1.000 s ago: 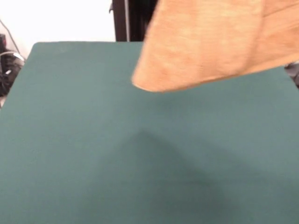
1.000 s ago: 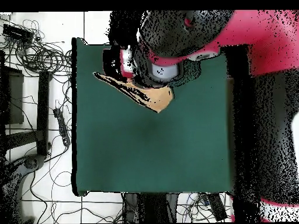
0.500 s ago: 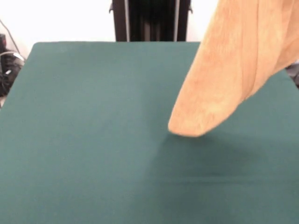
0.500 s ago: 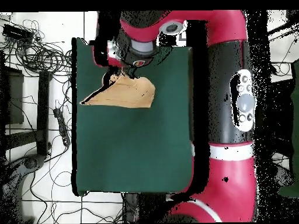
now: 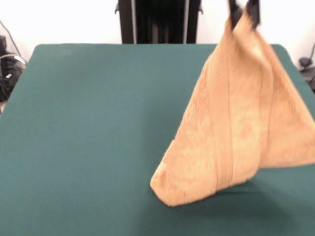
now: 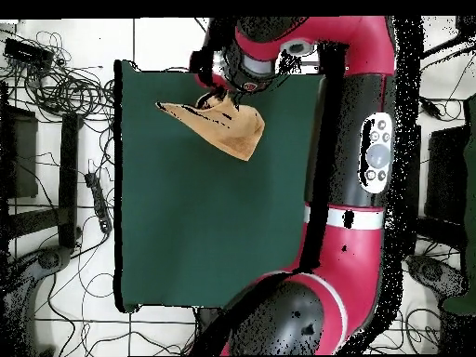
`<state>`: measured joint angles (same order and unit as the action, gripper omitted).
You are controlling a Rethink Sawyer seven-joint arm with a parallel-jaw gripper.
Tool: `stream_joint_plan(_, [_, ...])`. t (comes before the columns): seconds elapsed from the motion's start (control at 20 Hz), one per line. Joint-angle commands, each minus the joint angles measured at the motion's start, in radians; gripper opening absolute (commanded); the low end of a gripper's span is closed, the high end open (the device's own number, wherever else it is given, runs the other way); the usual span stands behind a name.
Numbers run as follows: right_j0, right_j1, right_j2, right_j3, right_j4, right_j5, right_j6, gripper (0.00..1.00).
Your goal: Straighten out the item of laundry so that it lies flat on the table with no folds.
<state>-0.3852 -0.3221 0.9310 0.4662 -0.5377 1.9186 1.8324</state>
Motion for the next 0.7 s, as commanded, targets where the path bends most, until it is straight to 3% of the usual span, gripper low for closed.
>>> stream_joint_plan(0.05, [0.031, 0.092, 0.136, -0.154, -0.119, -0.008, -0.177, 0.0])
stream_joint_plan(0.4, [0.014, 0.097, 0.14, -0.12, -0.118, -0.049, -0.17, 0.0])
stream_joint_plan(0.6, [-0.005, 0.055, 0.075, -0.028, -0.022, -0.083, -0.116, 0.0])
stream_joint_plan(0.7, [-0.004, 0.029, 0.06, -0.008, -0.002, -0.041, -0.087, 0.0])
